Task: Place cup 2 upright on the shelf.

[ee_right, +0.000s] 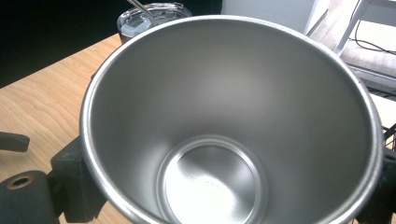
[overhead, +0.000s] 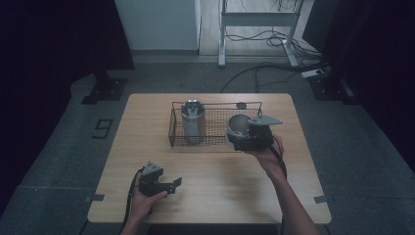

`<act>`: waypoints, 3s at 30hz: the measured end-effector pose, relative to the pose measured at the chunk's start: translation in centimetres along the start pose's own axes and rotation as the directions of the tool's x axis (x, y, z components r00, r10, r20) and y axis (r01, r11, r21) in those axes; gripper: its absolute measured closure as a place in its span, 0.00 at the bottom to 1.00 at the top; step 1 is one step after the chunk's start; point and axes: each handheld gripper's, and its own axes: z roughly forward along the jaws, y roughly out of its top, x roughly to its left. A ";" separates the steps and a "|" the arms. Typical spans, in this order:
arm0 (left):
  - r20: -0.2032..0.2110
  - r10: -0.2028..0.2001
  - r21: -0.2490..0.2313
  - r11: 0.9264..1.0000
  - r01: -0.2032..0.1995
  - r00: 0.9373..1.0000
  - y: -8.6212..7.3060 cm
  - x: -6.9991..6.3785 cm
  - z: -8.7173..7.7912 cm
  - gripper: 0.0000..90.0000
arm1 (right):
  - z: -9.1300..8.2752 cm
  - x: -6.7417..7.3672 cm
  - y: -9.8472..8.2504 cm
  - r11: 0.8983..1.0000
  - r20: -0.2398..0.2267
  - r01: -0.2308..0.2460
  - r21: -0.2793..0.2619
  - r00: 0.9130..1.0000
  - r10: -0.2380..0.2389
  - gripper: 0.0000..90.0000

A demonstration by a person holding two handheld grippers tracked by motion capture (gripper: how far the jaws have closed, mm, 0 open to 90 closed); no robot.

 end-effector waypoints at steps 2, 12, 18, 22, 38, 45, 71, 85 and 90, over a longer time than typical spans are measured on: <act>0.000 0.000 0.001 1.000 0.000 1.000 0.0 0.0 0.0 0.09 | 0.1 -0.2 0.2 1.000 0.002 0.000 0.001 1.000 0.000 0.09; -0.001 -0.002 0.002 1.000 0.002 1.000 0.0 0.0 0.0 0.09 | 0.5 -1.1 0.9 1.000 0.008 -0.012 0.001 1.000 0.012 0.09; 0.000 -0.002 0.004 1.000 0.002 1.000 0.0 0.1 0.0 0.09 | 0.9 -1.5 1.4 1.000 0.010 -0.011 0.003 1.000 0.011 0.09; 0.000 -0.002 0.002 1.000 0.002 1.000 0.0 0.2 -0.1 0.09 | 1.3 -1.8 1.7 1.000 0.015 -0.013 0.010 1.000 0.013 0.09; -0.002 -0.003 0.002 1.000 0.003 1.000 -0.1 0.2 -0.2 0.09 | 2.7 -3.2 2.8 0.999 0.031 -0.028 0.028 0.999 0.027 0.09; -0.002 -0.003 0.000 1.000 0.003 1.000 -0.1 0.4 -0.3 0.09 | 3.4 -4.1 3.1 0.998 0.043 -0.042 0.038 0.998 0.040 0.09; -0.005 -0.011 -0.004 1.000 0.011 1.000 -0.2 0.8 -0.5 0.09 | 6.4 -6.7 3.7 0.994 0.070 -0.089 0.058 0.994 0.085 0.09; -0.005 -0.009 -0.005 1.000 0.009 1.000 -0.2 0.8 -0.5 0.10 | 8.7 -7.5 3.9 0.991 0.087 -0.092 0.095 0.993 0.084 0.09; -0.004 -0.006 -0.004 1.000 0.006 1.000 -0.2 0.7 -0.5 0.10 | 9.4 -7.6 4.0 0.990 0.093 -0.093 0.105 0.992 0.084 0.09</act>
